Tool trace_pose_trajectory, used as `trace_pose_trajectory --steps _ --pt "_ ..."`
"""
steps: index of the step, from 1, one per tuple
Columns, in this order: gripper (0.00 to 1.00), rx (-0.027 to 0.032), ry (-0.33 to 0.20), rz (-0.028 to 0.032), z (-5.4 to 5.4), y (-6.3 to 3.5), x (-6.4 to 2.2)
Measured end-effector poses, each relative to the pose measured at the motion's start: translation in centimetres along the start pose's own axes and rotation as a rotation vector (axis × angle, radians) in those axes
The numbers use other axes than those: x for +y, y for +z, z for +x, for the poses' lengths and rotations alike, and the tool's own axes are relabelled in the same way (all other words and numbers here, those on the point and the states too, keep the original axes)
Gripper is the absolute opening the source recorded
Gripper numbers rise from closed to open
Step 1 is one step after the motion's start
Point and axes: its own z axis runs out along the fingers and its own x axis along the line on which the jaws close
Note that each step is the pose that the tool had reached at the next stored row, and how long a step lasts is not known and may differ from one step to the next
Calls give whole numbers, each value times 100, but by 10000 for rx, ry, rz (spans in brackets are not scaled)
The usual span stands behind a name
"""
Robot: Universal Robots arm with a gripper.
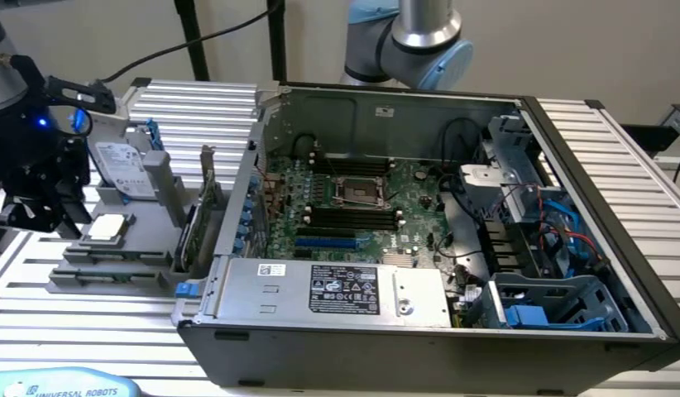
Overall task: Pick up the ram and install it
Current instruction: 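Pick up the ram and move it above insertion slot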
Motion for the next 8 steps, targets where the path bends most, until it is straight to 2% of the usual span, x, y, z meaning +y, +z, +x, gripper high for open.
trace_pose_trajectory --steps 8 --pt "31 -40 0 -3 24 139 -35"
